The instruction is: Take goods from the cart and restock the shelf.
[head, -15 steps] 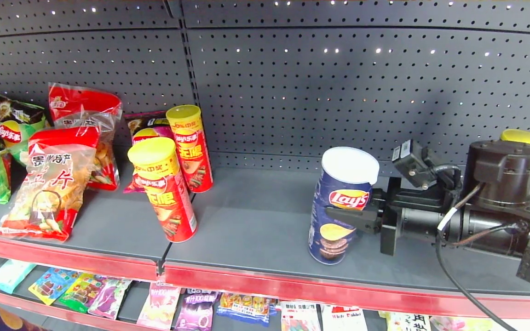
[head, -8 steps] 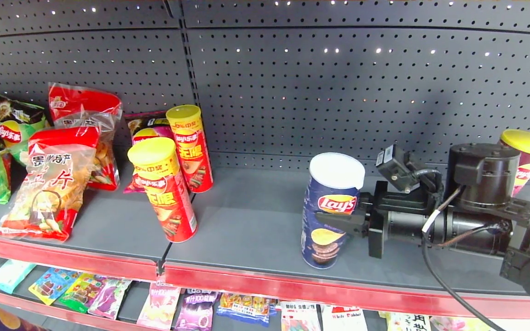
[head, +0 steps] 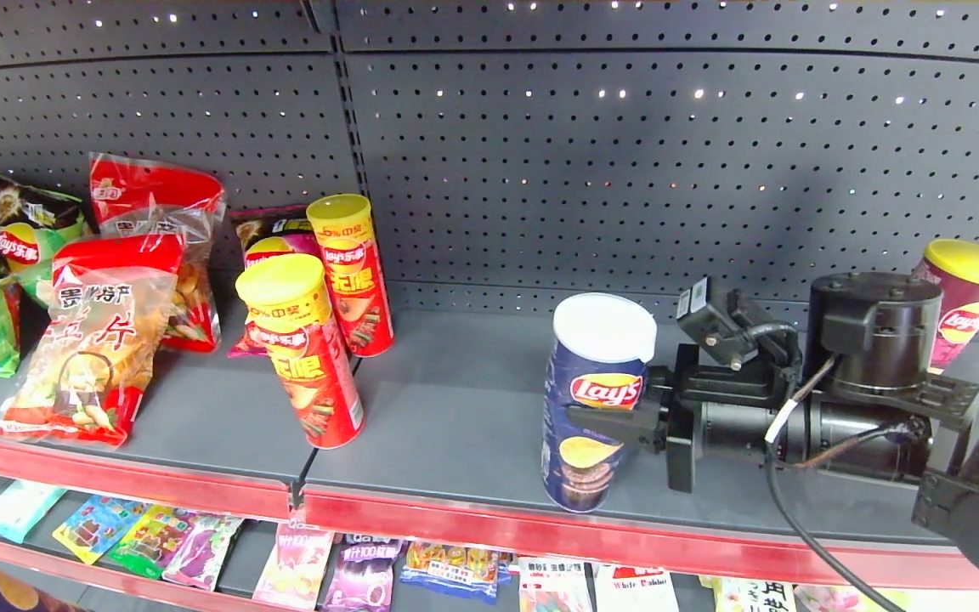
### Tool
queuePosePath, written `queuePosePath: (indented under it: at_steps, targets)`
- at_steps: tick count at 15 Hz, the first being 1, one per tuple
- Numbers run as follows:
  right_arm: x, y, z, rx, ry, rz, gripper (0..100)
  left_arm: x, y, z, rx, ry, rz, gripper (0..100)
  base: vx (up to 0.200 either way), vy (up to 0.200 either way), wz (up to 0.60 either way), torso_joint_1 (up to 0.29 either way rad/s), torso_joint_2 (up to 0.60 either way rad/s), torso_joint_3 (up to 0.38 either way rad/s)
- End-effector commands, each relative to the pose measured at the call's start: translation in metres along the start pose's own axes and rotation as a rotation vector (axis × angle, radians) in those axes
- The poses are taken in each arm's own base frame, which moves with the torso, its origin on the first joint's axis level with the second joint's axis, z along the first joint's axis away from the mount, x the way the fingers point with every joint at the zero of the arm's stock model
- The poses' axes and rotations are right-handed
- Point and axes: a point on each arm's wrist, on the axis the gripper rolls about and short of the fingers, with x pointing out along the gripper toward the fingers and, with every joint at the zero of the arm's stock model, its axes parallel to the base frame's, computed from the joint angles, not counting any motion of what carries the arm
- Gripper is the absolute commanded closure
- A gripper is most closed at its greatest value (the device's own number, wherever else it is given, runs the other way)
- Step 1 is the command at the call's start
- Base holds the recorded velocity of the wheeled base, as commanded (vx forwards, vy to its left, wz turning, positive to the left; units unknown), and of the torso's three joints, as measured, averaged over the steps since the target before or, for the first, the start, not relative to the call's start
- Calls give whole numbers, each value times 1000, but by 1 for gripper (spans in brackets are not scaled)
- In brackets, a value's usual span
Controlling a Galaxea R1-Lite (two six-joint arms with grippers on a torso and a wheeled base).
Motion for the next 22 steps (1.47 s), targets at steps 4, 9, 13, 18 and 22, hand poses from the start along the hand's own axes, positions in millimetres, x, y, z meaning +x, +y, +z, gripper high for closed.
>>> queuePosePath:
  at_steps: [4,9,13,18,22]
  targets:
    - [4,6,1,9,15,-43,100,0,0,-1,0,2,-3,100,0,0,0,0,0,0]
    - [7,11,0,6,23,-46,100,1,0,-1,0,5,-3,100,0,0,0,0,0,0]
    - [6,17,1,-3,33,-96,100,1,0,-2,0,7,-1,100,0,0,0,0,0,0]
    - [14,35,-3,-38,-4,-201,100,1,0,-2,0,7,-3,100,0,0,0,0,0,0]
    - [10,41,-1,-45,-13,-192,100,1,0,-2,0,7,-1,100,0,0,0,0,0,0]
